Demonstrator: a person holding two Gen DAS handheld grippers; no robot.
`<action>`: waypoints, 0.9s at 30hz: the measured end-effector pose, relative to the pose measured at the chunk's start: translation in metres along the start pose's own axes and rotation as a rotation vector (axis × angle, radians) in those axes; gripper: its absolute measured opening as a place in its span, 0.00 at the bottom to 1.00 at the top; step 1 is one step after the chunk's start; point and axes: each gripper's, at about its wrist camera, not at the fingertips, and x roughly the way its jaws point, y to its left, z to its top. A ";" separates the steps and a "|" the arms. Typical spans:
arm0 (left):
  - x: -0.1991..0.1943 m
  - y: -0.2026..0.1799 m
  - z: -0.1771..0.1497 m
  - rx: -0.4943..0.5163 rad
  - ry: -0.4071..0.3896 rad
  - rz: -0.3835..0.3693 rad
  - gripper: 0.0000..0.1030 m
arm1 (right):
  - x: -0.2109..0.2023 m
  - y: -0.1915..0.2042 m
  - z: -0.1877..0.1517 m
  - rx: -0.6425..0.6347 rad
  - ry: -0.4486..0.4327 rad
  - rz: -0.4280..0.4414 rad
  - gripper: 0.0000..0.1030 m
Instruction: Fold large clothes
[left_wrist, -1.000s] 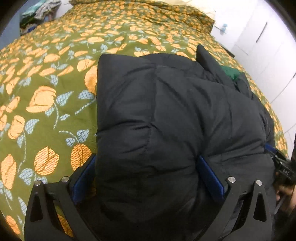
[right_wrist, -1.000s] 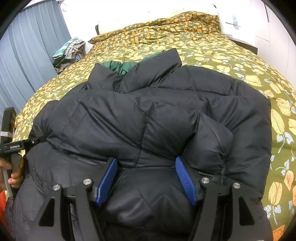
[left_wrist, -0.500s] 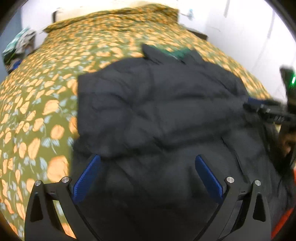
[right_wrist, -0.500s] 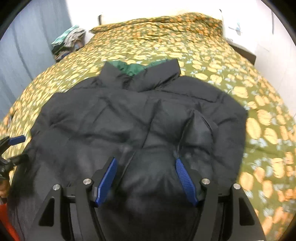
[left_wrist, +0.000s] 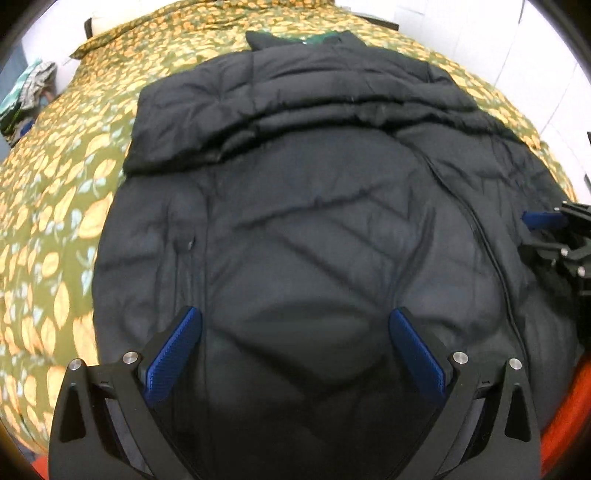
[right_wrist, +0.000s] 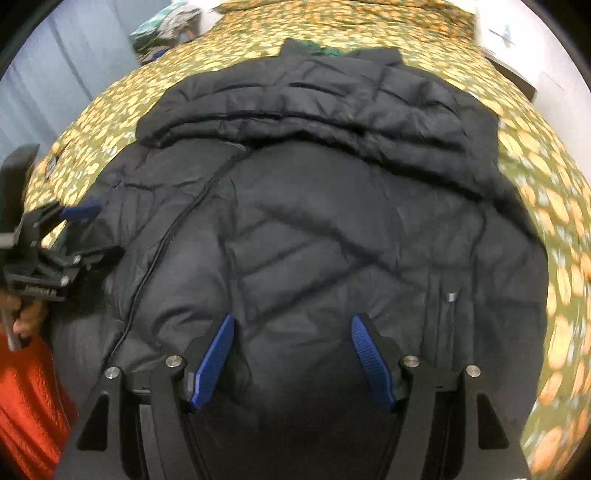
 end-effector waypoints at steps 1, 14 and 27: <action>-0.003 0.001 -0.004 -0.006 0.007 -0.005 0.99 | -0.002 -0.002 -0.003 0.030 -0.005 0.003 0.66; -0.057 0.020 -0.052 -0.039 0.037 -0.023 0.98 | -0.032 0.005 -0.051 0.043 0.055 0.012 0.66; -0.075 0.137 -0.073 -0.438 0.056 -0.170 0.99 | -0.129 -0.086 -0.066 0.231 -0.067 -0.098 0.74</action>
